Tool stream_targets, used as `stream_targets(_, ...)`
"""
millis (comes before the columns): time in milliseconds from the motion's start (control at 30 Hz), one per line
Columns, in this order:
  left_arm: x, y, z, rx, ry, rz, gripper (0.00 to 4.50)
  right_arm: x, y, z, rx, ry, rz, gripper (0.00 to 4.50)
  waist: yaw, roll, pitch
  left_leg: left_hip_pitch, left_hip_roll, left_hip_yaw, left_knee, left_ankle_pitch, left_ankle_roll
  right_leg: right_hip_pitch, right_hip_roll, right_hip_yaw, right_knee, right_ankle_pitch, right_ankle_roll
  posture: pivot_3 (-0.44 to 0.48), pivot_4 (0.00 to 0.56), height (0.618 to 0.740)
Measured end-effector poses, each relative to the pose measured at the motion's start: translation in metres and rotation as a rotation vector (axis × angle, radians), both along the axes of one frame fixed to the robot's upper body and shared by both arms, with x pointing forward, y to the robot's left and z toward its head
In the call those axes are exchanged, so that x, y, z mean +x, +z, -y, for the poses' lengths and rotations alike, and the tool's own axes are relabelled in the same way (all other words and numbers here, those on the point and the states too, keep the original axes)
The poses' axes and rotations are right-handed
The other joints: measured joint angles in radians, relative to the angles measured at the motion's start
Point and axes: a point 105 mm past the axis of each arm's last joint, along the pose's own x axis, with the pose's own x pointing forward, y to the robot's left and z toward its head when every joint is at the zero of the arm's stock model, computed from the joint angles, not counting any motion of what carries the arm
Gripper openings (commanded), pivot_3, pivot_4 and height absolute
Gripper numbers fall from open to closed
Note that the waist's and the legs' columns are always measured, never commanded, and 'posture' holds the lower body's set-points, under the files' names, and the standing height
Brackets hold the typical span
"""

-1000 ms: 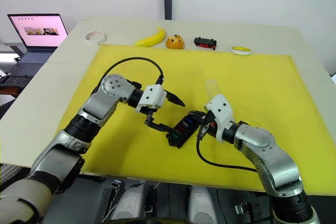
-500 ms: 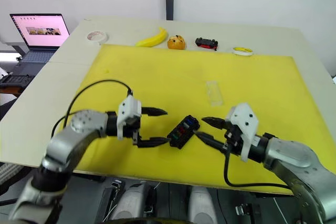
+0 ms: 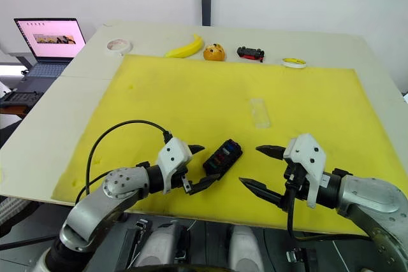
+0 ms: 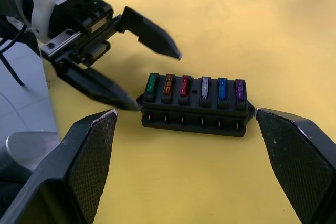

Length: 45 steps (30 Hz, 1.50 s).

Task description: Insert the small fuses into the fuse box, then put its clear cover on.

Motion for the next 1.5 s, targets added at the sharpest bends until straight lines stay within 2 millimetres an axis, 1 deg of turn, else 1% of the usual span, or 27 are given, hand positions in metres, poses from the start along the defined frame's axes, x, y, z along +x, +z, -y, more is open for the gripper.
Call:
stream_targets(200,-0.001,-0.011,0.007,0.022,0.0,-0.027,4.5,0.003,0.003,0.005,-0.006,-0.04,0.022,4.45,-0.001,0.0,0.0,0.0,0.0,0.0,0.0,0.0,0.0,-0.001,0.0,0.0,0.0,0.0,0.0,0.0,0.15,0.74)
stream_targets(433,-0.004,-0.02,0.014,0.048,0.018,-0.042,4.5,0.004,0.004,0.005,-0.003,-0.049,0.024,4.45,0.0,0.0,0.0,0.0,0.0,0.0,0.0,0.0,0.0,-0.001,0.0,0.0,0.0,0.0,0.0,0.0,0.15,0.74)
stream_targets(667,-0.003,-0.023,0.017,0.069,0.029,-0.047,4.5,0.003,0.005,0.004,0.01,-0.048,0.018,4.45,0.0,0.0,0.0,0.0,0.0,0.0,0.0,0.0,0.0,-0.001,0.0,0.0,0.0,0.0,0.0,0.0,0.15,0.74)
stream_targets(933,0.006,-0.026,0.018,0.081,0.038,-0.038,4.5,0.002,0.006,0.002,0.015,-0.061,0.022,4.45,0.001,0.001,-0.001,0.0,0.0,0.0,0.0,0.0,0.0,-0.001,0.0,0.0,0.0,0.0,-0.001,0.0,0.15,0.74)
stream_targets(967,0.007,-0.026,0.019,0.082,0.035,-0.034,3.95,0.002,0.007,0.001,0.015,-0.063,0.024,4.5,0.001,0.001,-0.001,0.0,0.0,0.0,0.0,0.0,0.0,0.0,0.0,0.0,0.0,0.0,-0.001,0.0,0.15,0.74)
stream_targets(1033,0.012,-0.026,0.018,0.088,0.031,-0.023,3.24,0.003,0.007,0.001,0.015,-0.067,0.026,4.5,0.001,0.001,-0.001,0.0,0.0,0.0,0.0,0.0,0.0,0.0,0.0,0.0,0.0,0.0,-0.001,0.0,0.15,0.74)
stream_targets(1067,0.014,-0.025,0.017,0.09,0.028,-0.017,2.75,0.003,0.007,0.0,0.016,-0.066,0.026,4.5,0.001,0.001,-0.001,0.0,0.0,0.0,0.0,0.0,0.0,0.0,0.0,0.0,0.0,0.0,-0.001,0.0,0.15,0.74)
stream_targets(1100,0.016,-0.025,0.017,0.095,0.017,-0.012,2.61,0.004,0.007,0.0,0.017,-0.067,0.029,4.5,0.0,0.001,-0.001,0.0,0.0,0.0,0.0,0.0,0.0,0.0,0.0,0.0,0.0,0.0,-0.001,0.0,0.15,0.74)
stream_targets(1333,0.026,-0.023,0.014,0.109,-0.079,0.006,2.61,0.008,0.008,-0.004,0.024,-0.073,0.049,4.5,0.0,0.001,-0.001,0.0,0.0,0.0,0.0,0.0,0.0,0.0,0.0,0.0,0.0,0.0,-0.001,0.0,0.15,0.74)
stream_targets(1433,0.033,-0.022,0.008,0.105,-0.13,-0.002,2.61,0.014,0.008,-0.004,0.031,-0.11,0.068,4.5,-0.003,0.001,-0.001,0.0,0.0,0.0,0.0,0.0,0.0,-0.001,0.0,0.0,0.0,-0.001,-0.001,0.0,0.15,0.74)
stream_targets(1500,0.038,-0.021,0.005,0.111,-0.162,-0.003,2.61,0.021,0.008,-0.005,0.033,-0.16,0.088,4.5,-0.004,0.001,-0.001,0.0,0.001,0.001,0.0,0.0,0.0,-0.001,0.001,0.0,0.001,0.0,-0.001,0.0,0.15,0.74)
